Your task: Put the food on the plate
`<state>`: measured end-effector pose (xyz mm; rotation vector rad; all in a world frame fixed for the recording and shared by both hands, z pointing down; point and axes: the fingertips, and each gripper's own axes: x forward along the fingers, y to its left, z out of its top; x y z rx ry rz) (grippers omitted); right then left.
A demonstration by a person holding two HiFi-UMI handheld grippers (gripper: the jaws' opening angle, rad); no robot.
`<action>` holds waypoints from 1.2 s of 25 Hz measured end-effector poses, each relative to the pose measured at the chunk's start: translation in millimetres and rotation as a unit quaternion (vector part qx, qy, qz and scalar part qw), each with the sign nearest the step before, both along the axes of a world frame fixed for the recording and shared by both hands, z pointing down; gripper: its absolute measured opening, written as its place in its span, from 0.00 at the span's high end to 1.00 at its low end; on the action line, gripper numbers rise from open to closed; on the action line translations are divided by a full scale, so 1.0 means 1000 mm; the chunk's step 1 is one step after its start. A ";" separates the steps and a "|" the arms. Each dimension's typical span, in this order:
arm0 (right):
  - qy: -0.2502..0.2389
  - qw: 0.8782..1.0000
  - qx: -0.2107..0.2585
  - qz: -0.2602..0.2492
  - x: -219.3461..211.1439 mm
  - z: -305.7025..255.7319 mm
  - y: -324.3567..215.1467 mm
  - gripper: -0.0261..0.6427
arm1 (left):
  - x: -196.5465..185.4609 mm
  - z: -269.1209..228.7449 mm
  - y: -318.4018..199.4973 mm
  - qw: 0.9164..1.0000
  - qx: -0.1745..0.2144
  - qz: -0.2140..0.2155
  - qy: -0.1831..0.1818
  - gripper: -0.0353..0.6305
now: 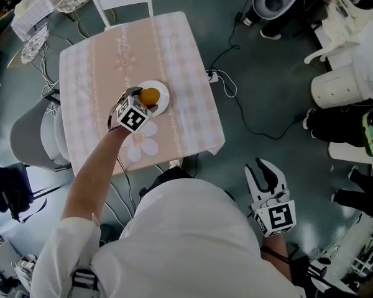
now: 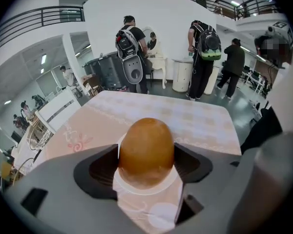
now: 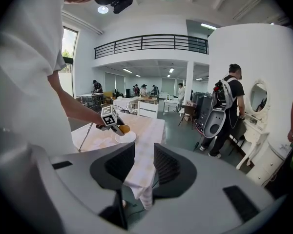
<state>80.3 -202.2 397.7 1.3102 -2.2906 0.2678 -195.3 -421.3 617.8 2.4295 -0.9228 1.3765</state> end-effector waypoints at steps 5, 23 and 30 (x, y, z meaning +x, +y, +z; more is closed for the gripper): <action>0.005 1.000 -0.012 0.022 -0.001 0.006 -0.002 0.77 | -0.003 0.024 -0.010 0.999 -0.024 0.028 -0.025 0.40; 0.001 0.997 -0.026 0.071 -0.001 0.016 0.001 0.77 | 0.005 0.044 -0.019 0.995 -0.027 0.065 -0.064 0.40; -0.001 0.997 -0.030 0.072 0.001 0.018 0.000 0.77 | 0.003 0.043 -0.021 0.996 -0.019 0.061 -0.058 0.40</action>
